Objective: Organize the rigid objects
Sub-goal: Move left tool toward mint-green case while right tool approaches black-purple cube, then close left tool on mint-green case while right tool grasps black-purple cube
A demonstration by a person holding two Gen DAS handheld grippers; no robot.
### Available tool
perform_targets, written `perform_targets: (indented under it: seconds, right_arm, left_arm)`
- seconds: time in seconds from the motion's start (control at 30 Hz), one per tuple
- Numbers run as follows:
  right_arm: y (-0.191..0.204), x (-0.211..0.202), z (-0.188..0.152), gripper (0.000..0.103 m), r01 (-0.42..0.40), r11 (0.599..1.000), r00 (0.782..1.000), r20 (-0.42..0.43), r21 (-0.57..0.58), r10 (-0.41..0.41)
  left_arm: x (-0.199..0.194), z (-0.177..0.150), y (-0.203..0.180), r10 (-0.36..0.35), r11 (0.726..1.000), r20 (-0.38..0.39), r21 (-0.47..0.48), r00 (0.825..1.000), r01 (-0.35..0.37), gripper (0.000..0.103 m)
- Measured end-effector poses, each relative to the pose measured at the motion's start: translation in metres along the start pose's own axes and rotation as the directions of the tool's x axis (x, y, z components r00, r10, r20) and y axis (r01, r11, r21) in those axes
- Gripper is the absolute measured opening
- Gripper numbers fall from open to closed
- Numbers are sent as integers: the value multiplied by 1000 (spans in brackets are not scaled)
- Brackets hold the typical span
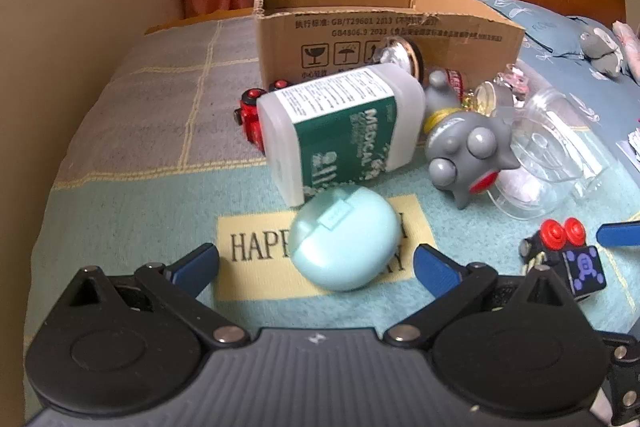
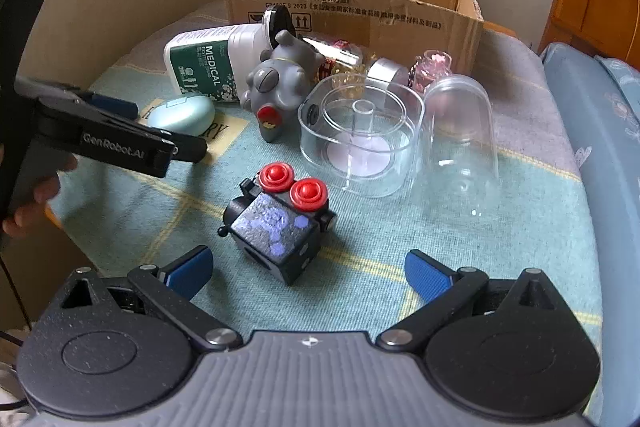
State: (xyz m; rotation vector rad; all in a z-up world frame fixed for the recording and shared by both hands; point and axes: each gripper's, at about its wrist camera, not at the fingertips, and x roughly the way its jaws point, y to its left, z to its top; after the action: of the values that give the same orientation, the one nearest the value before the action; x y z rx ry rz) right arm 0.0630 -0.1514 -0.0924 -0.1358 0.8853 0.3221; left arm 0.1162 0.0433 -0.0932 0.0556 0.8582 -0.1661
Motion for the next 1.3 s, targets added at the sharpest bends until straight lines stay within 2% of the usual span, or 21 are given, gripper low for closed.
perform_targets:
  seconds: [0.27,0.4,0.53,0.63,0.73,0.83,0.97,1.3]
  right_arm:
    - [4,3,1,103,9,999,1000,9,-40,-8]
    - [4,2,-1,103,5,999,1000,16,-46,-5]
    - [4,3,-1,103,5,999,1000,23,-48,-3]
    - [4,3,-1,103,0,999,1000,31,-54,1]
    - [5,3,-1,103,0,998,999,35,-56,2]
    - [5,4,-2,103,-5,998,999,41,-61,8]
    - [9,5,-1,103,-32,995,999,39,-90,35]
    - [37,10,8,103,-138,972,990,9,-189,143]
  left_arm:
    - [-3,-4,19,8,1000,-8,-13,1000,-8,103]
    - [-10,-10,33,39,998,-17,-45,999,-39,103]
    - [-13,-12,27,68,997,-14,-36,998,-68,101]
    - [-12,-9,15,41,999,-3,-6,999,-41,98]
    - [-7,-5,7,10,1000,5,1,1000,-10,91]
    - [-3,-2,3,4,1000,19,2,1000,-4,90]
    - [1,2,0,7,1000,28,-7,1000,-7,85]
    - [0,1,-2,6,1000,29,-6,1000,-6,85]
